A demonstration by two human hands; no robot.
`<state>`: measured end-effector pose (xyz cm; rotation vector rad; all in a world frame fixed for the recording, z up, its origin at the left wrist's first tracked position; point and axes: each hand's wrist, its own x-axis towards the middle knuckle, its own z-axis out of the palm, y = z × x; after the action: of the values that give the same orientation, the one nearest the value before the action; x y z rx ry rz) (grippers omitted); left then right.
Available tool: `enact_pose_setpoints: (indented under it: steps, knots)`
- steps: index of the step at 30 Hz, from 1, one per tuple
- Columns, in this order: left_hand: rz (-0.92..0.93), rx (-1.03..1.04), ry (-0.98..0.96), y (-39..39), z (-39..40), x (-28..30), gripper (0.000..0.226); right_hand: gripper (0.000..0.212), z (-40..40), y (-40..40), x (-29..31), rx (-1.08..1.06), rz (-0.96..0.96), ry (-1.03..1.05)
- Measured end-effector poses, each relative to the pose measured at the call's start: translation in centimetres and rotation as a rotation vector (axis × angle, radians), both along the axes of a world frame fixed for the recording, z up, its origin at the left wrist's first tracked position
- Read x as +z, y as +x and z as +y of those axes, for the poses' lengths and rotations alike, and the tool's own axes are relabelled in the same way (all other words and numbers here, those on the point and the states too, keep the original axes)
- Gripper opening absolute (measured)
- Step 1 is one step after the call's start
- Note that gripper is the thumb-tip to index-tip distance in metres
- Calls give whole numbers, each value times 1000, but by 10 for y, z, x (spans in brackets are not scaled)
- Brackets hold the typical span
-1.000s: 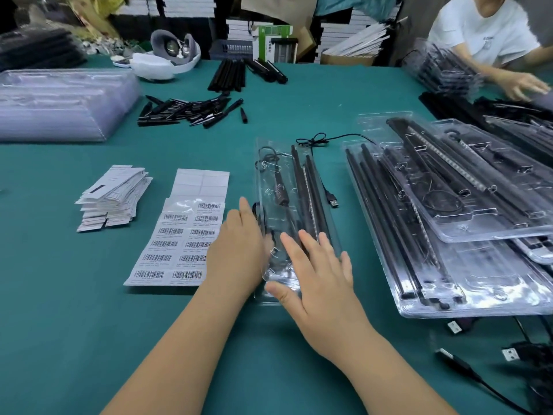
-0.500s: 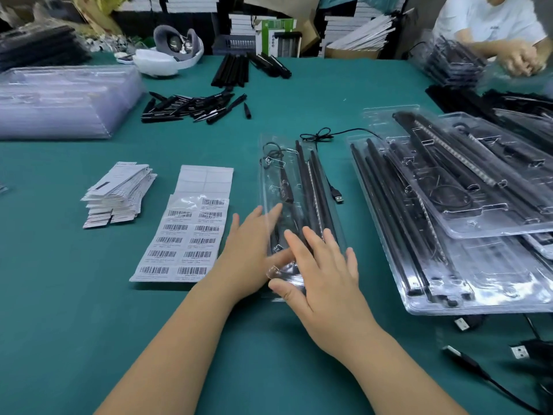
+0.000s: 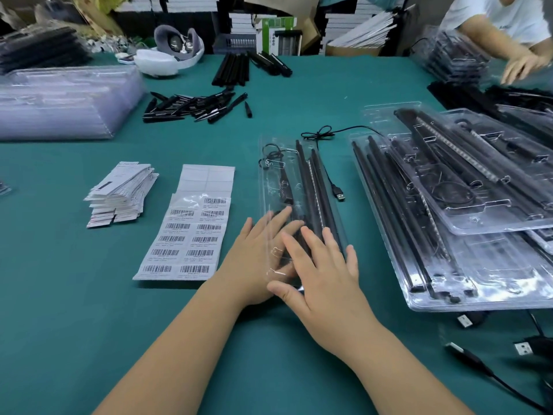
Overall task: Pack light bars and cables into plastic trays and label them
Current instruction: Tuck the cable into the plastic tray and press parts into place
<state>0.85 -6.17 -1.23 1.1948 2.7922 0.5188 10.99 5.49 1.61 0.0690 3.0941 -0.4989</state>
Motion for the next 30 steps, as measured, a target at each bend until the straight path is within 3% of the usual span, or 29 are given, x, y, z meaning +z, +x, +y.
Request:
enact_pose_setpoints:
  steps: [4,8,11,14,17,20,22,25,27,30]
  knots:
    - [45,76,-30,2,2,-2,55,87,1,0,-1,0,7,9]
    - [-21,92,-16,-2,5,-5,54,88,0,1,-2,0,12,12]
    - [-9,87,16,-10,9,-3,70,89,0,0,-3,-2,24,11]
    - [-76,73,251,-16,13,2,76,87,0,0,-4,-14,44,-8]
    - [-102,111,324,-22,16,3,77,86,0,-1,-4,-19,56,-36]
    - [-168,213,376,-33,22,4,47,85,2,0,-3,-30,78,-103]
    - [-244,345,655,-34,21,5,26,77,2,2,-2,-46,113,-193]
    - [-399,526,880,-41,11,9,25,57,3,3,-1,-67,147,-268]
    - [-412,563,832,-54,9,12,20,54,3,3,-1,-62,138,-263]
    - [-275,495,579,-75,16,17,32,57,3,3,-1,-49,124,-228]
